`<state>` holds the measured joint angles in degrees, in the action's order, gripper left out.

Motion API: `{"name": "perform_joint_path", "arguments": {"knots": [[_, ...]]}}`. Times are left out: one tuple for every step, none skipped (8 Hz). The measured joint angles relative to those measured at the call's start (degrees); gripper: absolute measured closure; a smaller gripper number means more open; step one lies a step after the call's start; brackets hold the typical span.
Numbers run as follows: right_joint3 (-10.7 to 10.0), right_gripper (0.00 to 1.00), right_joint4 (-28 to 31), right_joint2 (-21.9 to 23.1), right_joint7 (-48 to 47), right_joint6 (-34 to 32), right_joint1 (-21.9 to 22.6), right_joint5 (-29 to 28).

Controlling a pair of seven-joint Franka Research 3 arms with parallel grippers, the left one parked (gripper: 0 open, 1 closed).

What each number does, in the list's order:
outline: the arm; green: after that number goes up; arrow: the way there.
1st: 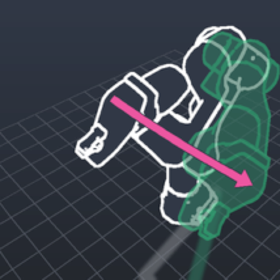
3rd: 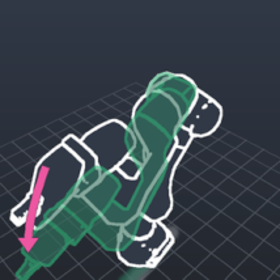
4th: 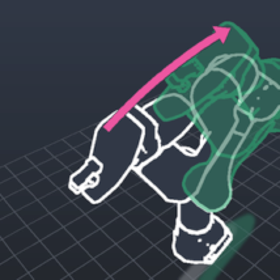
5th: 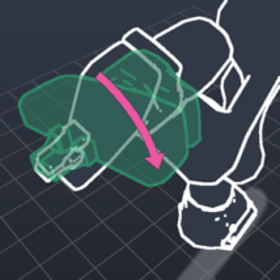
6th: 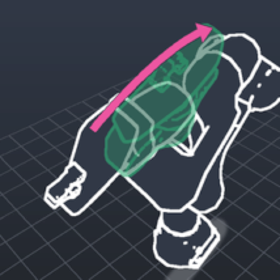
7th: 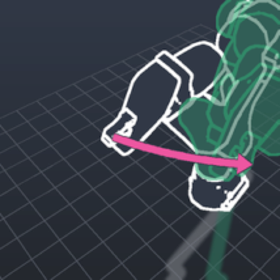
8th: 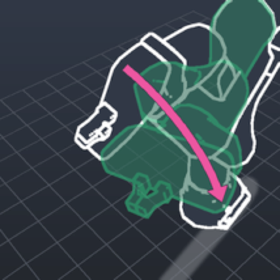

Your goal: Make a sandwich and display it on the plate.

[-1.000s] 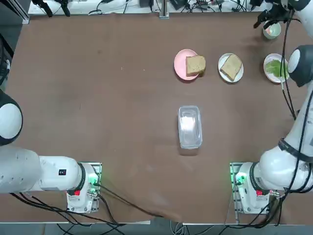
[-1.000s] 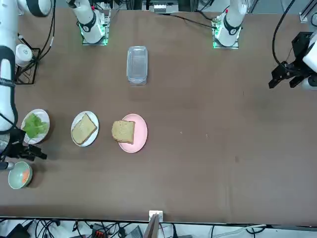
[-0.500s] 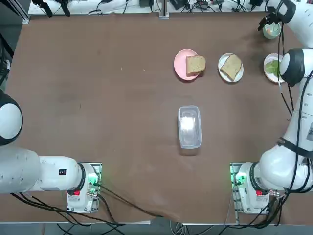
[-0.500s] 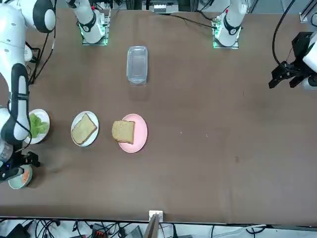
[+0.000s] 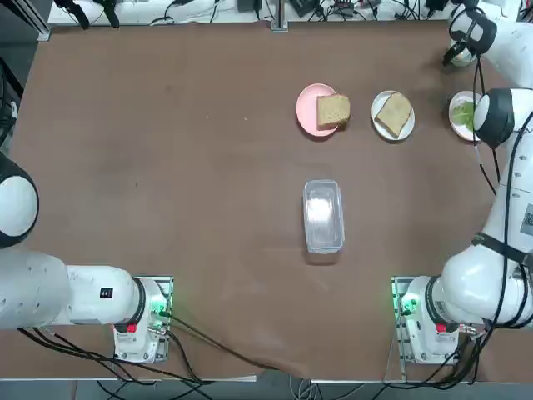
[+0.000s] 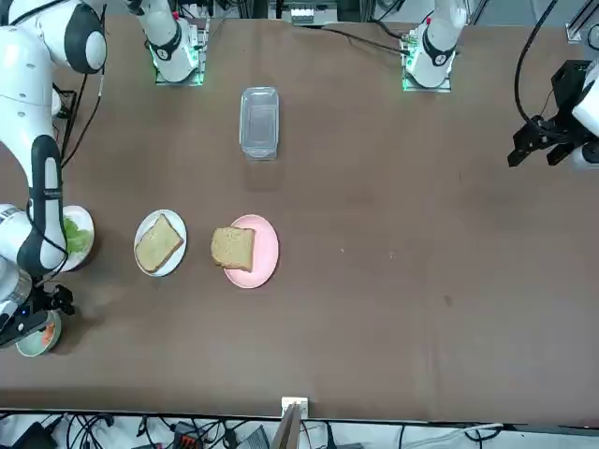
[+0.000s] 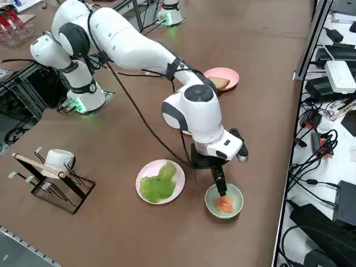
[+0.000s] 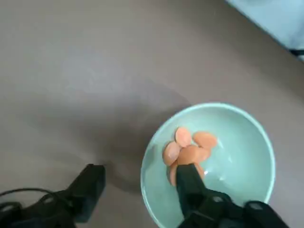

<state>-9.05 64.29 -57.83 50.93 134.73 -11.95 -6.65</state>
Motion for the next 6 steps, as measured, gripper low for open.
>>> {"name": "perform_joint_path", "arguments": {"knots": [[0.0,0.37,0.0,-0.3,0.6,0.0,-0.1,0.1],[0.0,0.57,0.0,-0.4,0.9,0.0,-0.1,0.1],[0.0,0.76,0.0,-0.5,1.0,0.0,-0.3,0.1],[0.0,0.93,-0.2,-0.4,1.2,0.3,-0.5,0.1],[0.0,0.95,-0.5,0.0,1.2,-0.6,-0.6,0.1],[0.1,0.95,-1.0,0.6,1.3,-2.3,-0.5,0.0]]}}
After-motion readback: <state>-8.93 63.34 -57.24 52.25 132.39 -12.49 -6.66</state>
